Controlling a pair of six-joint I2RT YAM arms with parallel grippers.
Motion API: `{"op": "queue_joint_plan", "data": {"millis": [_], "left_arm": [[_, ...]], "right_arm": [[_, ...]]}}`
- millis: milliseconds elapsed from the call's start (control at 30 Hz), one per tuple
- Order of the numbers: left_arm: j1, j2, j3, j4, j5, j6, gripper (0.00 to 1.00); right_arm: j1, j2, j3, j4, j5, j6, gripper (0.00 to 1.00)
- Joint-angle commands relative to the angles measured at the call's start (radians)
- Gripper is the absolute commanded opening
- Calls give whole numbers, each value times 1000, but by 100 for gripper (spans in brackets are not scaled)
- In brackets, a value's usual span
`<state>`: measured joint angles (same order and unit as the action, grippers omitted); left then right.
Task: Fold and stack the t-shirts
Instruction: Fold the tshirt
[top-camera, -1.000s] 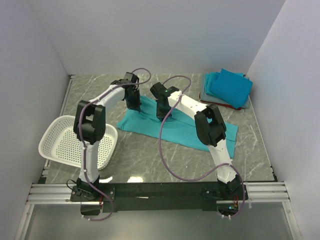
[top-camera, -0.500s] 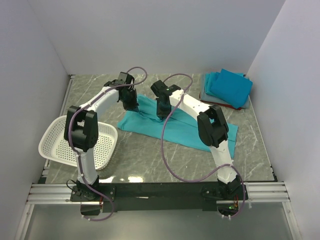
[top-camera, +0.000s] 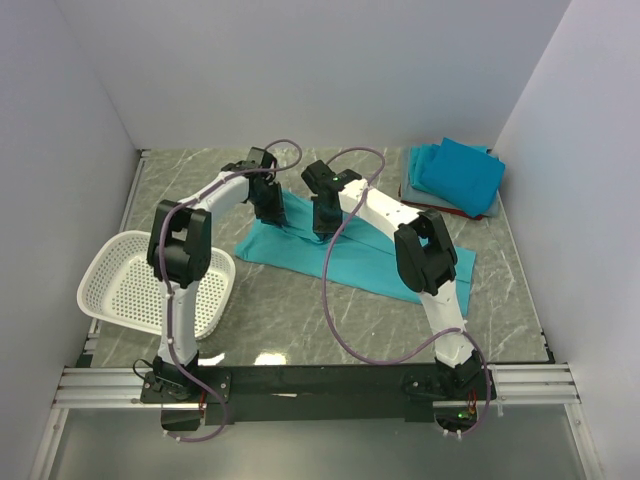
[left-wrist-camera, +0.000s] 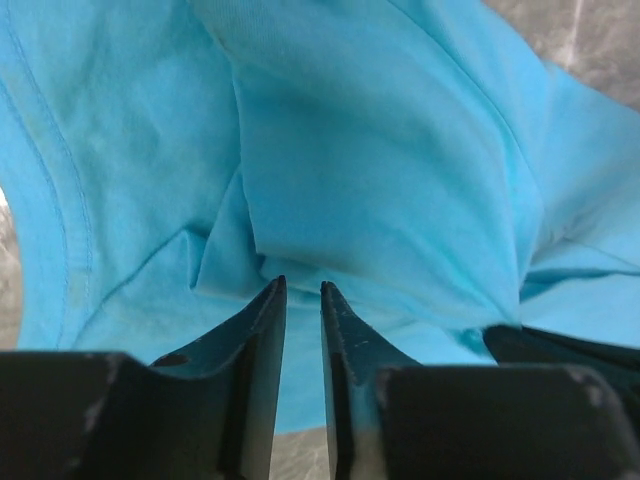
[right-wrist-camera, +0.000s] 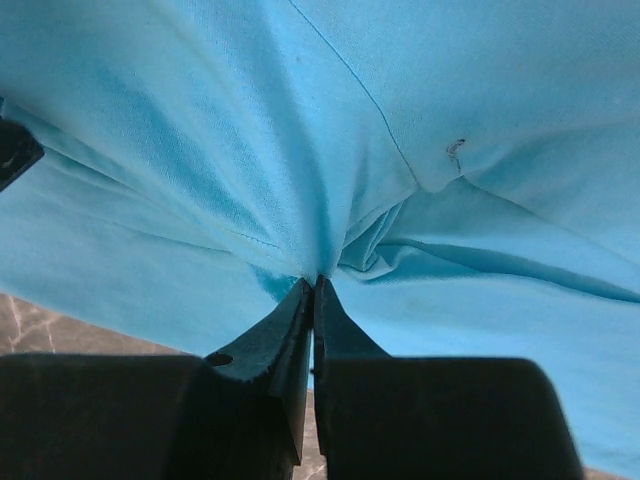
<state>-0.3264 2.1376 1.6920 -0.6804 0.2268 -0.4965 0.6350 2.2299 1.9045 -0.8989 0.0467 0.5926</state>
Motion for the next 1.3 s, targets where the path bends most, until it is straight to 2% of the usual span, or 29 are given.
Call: {"op": "queue_joint_plan", "data": {"millis": [0,267,600,800,900,1067,1267], "left_arm": [[-8,5,54,-1,-36,13,28],[-20,19,54,8,-87,22,36],[-31,64,77,10,-101,32,38],[-33,62,75,4,-135,32,28],[-33,70,75,1,-141,33,14],[-34,73,74,-2,-147,36,1],[-34,38,104,-33,-159,39,0]], "right_arm": [[-3,-33,31,-9,-8,-11,8],[-8,-27,25,-5,-22,-11,8],[-9,-23,21,-6,-24,-11,8],[-11,-26,15,-5,-27,-11,8],[-14,-24,14,-1,-28,-11,8],[-14,-27,14,-5,-25,-13,8],[-12,-32,16,-11,-22,-11,8]]}}
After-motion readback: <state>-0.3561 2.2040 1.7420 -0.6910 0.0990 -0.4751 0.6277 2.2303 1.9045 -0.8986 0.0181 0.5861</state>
